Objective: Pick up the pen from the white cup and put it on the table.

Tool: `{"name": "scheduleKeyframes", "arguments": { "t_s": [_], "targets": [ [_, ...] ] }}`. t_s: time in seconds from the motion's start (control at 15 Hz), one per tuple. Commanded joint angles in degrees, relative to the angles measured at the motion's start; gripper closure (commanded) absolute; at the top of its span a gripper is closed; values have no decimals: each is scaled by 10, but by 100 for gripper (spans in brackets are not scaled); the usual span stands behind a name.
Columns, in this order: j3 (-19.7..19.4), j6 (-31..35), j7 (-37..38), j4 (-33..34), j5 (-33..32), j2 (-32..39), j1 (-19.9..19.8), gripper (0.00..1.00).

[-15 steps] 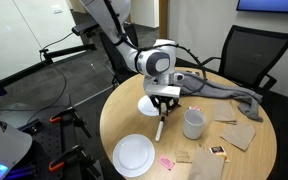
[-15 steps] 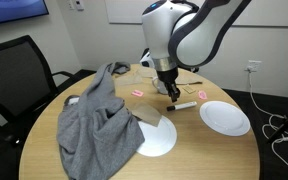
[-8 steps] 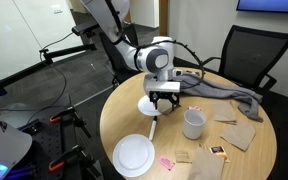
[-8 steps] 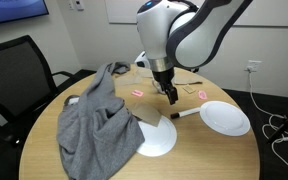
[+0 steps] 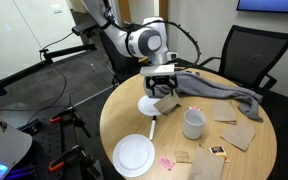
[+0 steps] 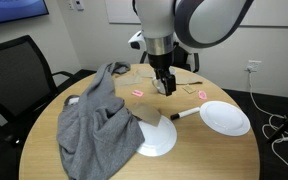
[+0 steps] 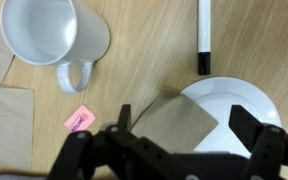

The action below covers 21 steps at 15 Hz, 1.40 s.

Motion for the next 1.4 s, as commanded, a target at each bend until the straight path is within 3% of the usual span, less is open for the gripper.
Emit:
{"name": "scheduleKeyframes", "arguments": {
  "t_s": [0.0,0.87,0.93,1.0,1.33],
  "targets": [
    [-4,17,25,-83,-19,-88,12,0],
    [-1,27,58,-217,-57,-268,24,0],
    [2,26,51,-225,-57,-275,22,0],
    [7,10,38,-187,-44,-240,17,0],
    [8,13,37,-206,-46,-257,17,0]
  ]
}}
